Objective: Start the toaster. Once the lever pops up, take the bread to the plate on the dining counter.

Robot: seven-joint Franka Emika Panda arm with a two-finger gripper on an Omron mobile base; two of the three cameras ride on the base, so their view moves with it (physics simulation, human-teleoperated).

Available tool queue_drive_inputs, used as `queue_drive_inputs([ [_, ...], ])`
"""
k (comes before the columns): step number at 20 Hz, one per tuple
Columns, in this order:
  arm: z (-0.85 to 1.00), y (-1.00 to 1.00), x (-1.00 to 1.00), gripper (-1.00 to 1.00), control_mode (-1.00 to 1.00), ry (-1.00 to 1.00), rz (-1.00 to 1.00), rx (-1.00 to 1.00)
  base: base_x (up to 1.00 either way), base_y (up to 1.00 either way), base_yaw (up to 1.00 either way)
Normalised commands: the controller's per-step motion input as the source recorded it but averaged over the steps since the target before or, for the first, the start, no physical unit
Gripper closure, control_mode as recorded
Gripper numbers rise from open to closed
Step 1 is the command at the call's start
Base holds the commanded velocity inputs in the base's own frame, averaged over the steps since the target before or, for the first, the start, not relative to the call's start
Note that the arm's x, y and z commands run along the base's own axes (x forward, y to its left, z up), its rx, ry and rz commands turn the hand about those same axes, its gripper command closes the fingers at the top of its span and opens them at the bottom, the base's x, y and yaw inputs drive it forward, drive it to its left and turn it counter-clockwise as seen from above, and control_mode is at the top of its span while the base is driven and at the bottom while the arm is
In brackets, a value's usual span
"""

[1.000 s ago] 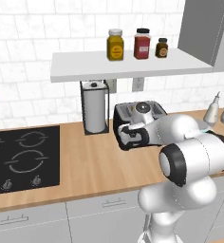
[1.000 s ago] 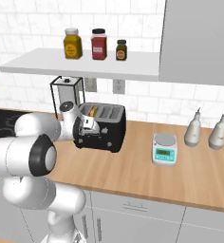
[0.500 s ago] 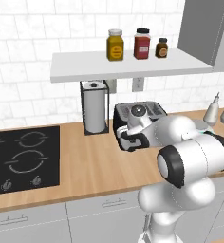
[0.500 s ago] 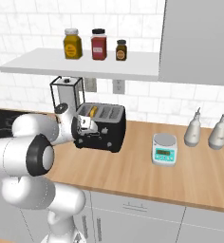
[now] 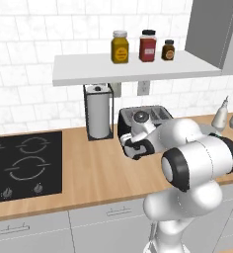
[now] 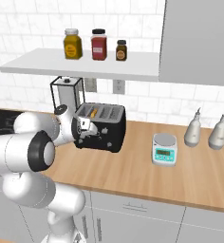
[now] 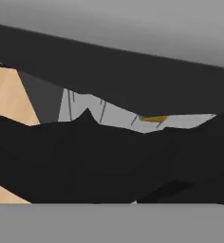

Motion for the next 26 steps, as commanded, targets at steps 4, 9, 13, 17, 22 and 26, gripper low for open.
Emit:
queue_drive_inputs([
  [4,-1.0,0.0,-0.24,1.0,-1.0,0.02,0.0,-0.06,0.0,0.0,0.0],
  [9,-1.0,0.05,-0.08,1.0,-1.0,0.0,0.0,-0.11,0.0,0.0,0.0],
  [13,-0.72,0.11,-0.03,1.0,-1.0,0.02,0.0,-0.04,0.0,0.0,0.0],
  [17,-1.0,0.07,-0.13,1.0,-1.0,0.12,0.0,-0.03,0.0,0.0,0.0],
  [22,-0.07,0.0,0.0,-1.0,-1.0,0.0,0.0,0.03,0.0,0.0,0.0],
  [26,0.16,0.0,0.0,-1.0,-1.0,-0.03,0.0,0.0,0.0,0.0,0.0],
])
